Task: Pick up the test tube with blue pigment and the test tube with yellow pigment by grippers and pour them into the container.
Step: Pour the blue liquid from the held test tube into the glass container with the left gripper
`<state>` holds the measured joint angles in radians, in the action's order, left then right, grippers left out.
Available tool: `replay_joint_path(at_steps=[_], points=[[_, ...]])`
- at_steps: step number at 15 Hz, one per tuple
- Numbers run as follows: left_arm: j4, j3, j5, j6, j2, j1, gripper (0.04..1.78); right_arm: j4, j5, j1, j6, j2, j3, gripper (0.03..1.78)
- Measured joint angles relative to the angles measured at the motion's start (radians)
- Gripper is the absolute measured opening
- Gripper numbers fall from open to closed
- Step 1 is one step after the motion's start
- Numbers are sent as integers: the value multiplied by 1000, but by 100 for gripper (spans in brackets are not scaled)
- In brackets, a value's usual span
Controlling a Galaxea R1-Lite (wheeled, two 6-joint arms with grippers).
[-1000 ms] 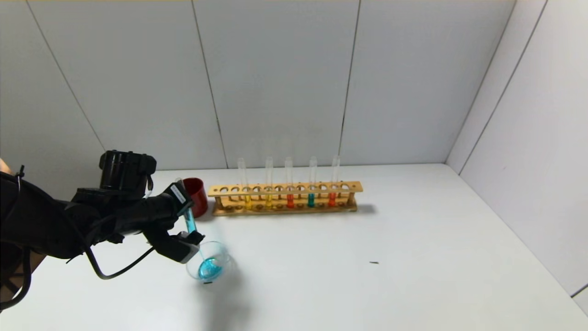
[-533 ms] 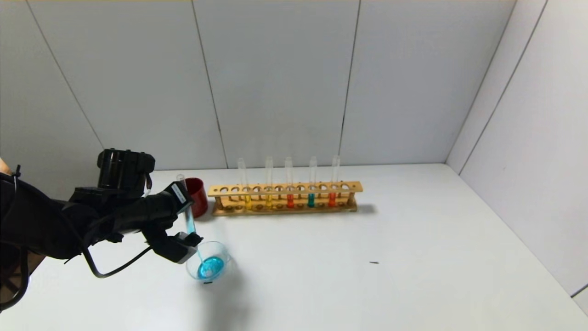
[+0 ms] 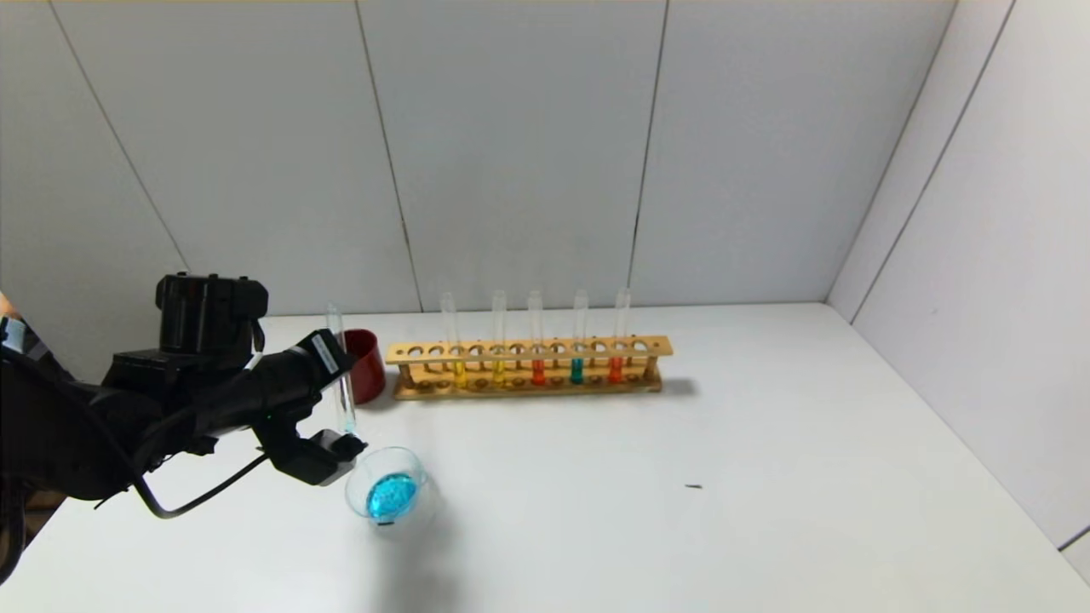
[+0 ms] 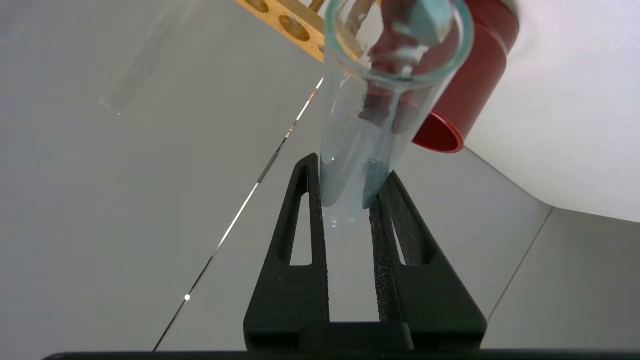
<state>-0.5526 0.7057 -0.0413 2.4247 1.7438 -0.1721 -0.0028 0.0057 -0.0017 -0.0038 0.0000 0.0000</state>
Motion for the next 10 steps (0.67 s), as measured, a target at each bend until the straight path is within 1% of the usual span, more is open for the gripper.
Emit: replay_joint_path(at_steps=[10], points=[[0, -20, -1, 17, -45, -16, 30, 0, 0, 0, 0, 0, 0, 175]])
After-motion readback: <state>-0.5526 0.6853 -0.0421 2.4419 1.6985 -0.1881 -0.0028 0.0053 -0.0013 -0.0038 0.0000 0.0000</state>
